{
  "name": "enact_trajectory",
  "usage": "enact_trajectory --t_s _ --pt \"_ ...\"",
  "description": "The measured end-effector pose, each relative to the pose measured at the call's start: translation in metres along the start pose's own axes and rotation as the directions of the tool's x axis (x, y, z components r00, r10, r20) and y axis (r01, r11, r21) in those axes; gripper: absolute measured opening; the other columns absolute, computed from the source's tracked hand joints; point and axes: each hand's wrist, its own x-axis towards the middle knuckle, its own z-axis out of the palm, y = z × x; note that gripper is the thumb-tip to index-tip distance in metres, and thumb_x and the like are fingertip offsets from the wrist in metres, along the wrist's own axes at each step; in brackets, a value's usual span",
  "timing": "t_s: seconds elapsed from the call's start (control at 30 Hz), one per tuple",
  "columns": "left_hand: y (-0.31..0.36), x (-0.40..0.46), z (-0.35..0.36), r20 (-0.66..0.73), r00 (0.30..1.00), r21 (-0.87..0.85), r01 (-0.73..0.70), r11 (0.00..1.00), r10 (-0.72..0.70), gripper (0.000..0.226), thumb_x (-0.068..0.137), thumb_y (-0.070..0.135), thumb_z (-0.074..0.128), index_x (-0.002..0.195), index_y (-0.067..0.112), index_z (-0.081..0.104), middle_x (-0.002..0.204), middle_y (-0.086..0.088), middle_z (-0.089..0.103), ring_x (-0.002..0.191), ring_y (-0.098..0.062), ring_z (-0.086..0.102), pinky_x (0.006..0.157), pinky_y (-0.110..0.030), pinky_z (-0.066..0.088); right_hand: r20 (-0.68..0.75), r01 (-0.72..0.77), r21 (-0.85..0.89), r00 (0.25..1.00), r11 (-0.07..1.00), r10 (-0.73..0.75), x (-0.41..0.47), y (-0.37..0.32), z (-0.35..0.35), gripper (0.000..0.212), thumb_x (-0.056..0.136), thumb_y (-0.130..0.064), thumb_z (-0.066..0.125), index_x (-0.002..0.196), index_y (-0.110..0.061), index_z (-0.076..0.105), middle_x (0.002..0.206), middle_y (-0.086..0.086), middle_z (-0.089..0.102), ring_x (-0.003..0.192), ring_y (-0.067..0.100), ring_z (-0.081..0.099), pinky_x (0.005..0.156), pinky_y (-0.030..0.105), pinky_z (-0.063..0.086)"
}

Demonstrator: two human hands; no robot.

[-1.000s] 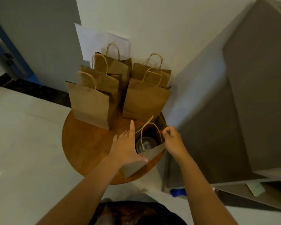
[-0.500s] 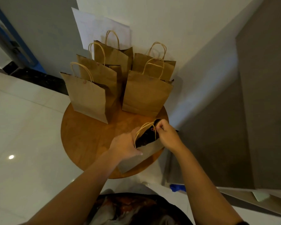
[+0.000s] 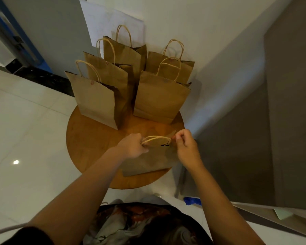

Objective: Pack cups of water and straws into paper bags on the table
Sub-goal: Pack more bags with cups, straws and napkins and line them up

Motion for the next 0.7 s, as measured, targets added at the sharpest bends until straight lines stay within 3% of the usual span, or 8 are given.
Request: enact_trajectory --t_s 0.07,0.13,0.23,0.4,0.53,0.6,0.7 --pt "-0.002 -0.001 -0.003 0.015 1.000 -0.063 0.011 0.998 -0.010 0.017 0.089 0.019 0.063 0.076 0.018 0.052 0.075 -0.002 0.051 0.067 -0.013 0.049 0.059 -0.025 0.037 -0.184 0.027 0.062 0.983 0.998 -0.016 -0.011 0.002 0.001 0.026 0.100 -0.018 0.037 0.078 -0.030 0.040 0.078 -0.005 0.050 0.067 0.006 0.048 0.060 0.020 0.042" --pt "-0.002 -0.002 -0.005 0.027 1.000 -0.079 0.010 0.997 -0.008 0.011 0.088 0.019 0.065 0.083 0.013 0.057 0.082 -0.006 0.055 0.076 -0.017 0.054 0.062 -0.026 0.039 -0.253 0.053 0.074 0.967 0.996 -0.033 -0.026 0.006 0.002 0.026 0.099 -0.017 0.037 0.078 -0.032 0.041 0.078 -0.007 0.049 0.070 0.003 0.049 0.061 0.019 0.042" --pt "-0.001 0.001 -0.004 0.025 1.000 -0.071 0.008 0.997 -0.007 0.012 0.087 0.019 0.066 0.080 0.016 0.056 0.081 -0.003 0.055 0.075 -0.015 0.053 0.062 -0.025 0.039 -0.142 0.138 -0.045 0.979 0.989 -0.143 -0.047 0.013 0.012 0.028 0.098 -0.013 0.040 0.078 -0.032 0.042 0.075 -0.010 0.048 0.070 -0.005 0.049 0.060 0.018 0.039" --pt "0.000 0.002 -0.002 0.029 0.999 -0.010 -0.026 1.000 0.026 0.008 0.087 0.017 0.066 0.082 0.014 0.061 0.090 -0.008 0.061 0.090 -0.023 0.058 0.076 -0.033 0.044 0.132 0.428 -0.277 0.904 0.861 -0.407 -0.051 0.005 0.036 0.015 0.093 -0.011 0.045 0.086 -0.007 0.058 0.088 0.004 0.057 0.080 0.016 0.053 0.066 0.025 0.044" --pt "-0.001 0.000 -0.001 0.038 0.997 0.033 -0.062 0.997 0.061 0.010 0.088 0.016 0.064 0.079 0.010 0.062 0.086 -0.011 0.063 0.087 -0.025 0.059 0.078 -0.036 0.046 0.180 0.297 -0.248 0.950 0.922 -0.257 -0.029 -0.008 0.037 0.016 0.098 -0.017 0.045 0.105 -0.012 0.059 0.111 0.003 0.059 0.094 0.016 0.057 0.082 0.035 0.051" --pt "0.001 -0.003 0.000 0.032 0.996 0.048 -0.088 0.995 0.086 0.019 0.089 0.016 0.061 0.071 0.012 0.058 0.073 -0.006 0.058 0.080 -0.022 0.057 0.071 -0.032 0.043 0.190 0.272 -0.283 0.956 0.920 -0.224 -0.018 -0.011 0.034 0.015 0.098 -0.019 0.046 0.103 -0.012 0.059 0.101 0.004 0.063 0.088 0.018 0.060 0.079 0.040 0.052" --pt "-0.001 -0.006 0.004 -0.033 0.990 0.074 -0.135 0.988 0.138 0.020 0.092 0.020 0.058 0.079 0.006 0.064 0.082 -0.014 0.064 0.083 -0.025 0.060 0.077 -0.038 0.046 0.231 0.276 -0.333 0.951 0.902 -0.206 -0.008 -0.016 0.030 0.011 0.096 -0.018 0.049 0.096 -0.012 0.058 0.088 0.006 0.065 0.079 0.020 0.060 0.073 0.043 0.052"
